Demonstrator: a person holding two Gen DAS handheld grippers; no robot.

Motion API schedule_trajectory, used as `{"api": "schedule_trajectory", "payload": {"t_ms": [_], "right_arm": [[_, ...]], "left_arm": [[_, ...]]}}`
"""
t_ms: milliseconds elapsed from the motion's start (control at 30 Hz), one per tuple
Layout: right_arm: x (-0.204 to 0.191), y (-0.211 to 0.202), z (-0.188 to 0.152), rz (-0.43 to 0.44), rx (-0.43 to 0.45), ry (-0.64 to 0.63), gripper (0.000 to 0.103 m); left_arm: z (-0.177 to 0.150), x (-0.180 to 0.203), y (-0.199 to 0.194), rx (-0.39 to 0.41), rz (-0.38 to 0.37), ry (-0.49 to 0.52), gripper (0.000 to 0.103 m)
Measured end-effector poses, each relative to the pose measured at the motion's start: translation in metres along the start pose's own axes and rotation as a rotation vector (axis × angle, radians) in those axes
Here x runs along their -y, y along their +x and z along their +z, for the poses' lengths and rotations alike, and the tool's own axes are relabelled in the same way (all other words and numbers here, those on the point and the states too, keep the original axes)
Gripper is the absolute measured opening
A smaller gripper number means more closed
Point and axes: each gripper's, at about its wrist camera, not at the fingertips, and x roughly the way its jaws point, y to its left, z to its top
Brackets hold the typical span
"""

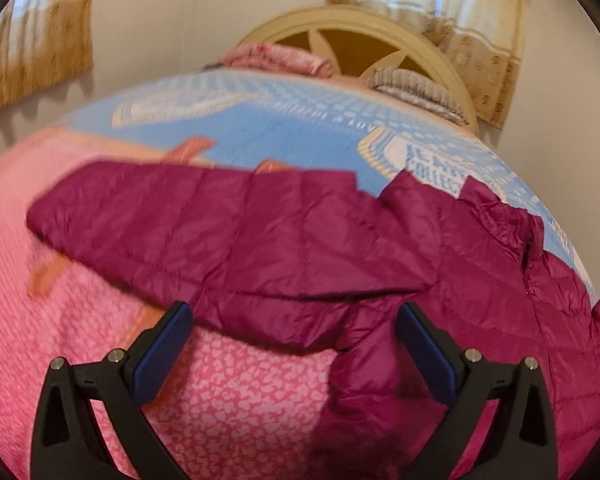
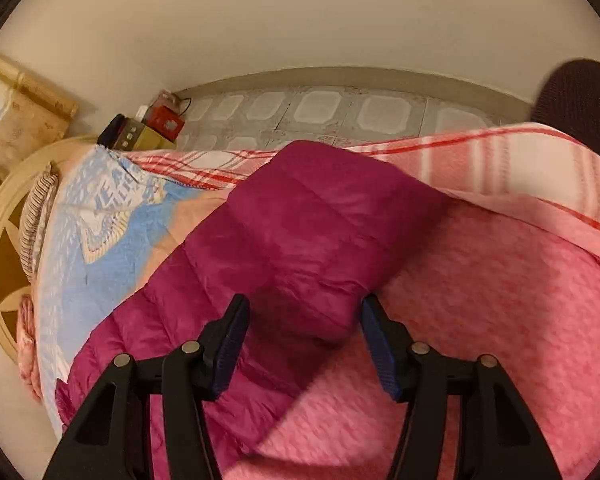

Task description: Fold large clothes

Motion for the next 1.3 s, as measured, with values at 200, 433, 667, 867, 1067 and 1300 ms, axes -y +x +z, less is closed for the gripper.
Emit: {"api": "schedule_trajectory", "payload": {"t_ms": [200, 433, 667, 867, 1067, 1300], "right_arm": [[-0.001, 0.006, -0.005, -0.06, 0.105, -0.052, 0.02], [-0.02, -0.059, -0.013, 0.03, 0.299, -0.219, 0.005], [-0.106, -0.174, -0.071, 0.127, 0.525, -0.566, 0.004], [-0.188, -0.224, -0.169, 0.268, 0.562, -0.856, 0.004], [-0.257, -0.199, -0.29, 0.404, 0.468, -1.104, 0.004], [-0.299, -0.11, -0.396, 0.464, 0.275, -1.253, 0.004]], "left_arm": [[-0.004, -0.014, 0.004, -0.037, -0.022, -0.096, 0.103], [-0.005, -0.013, 0.001, -0.026, -0.03, -0.094, 0.103], [-0.005, -0.007, -0.004, -0.053, -0.11, -0.014, 0.103], [-0.018, 0.003, -0.035, 0.028, -0.092, 0.123, 0.103], [-0.023, -0.013, -0.031, 0.012, -0.127, 0.072, 0.103], [-0.024, -0.024, -0.021, -0.026, -0.17, -0.016, 0.103]]}}
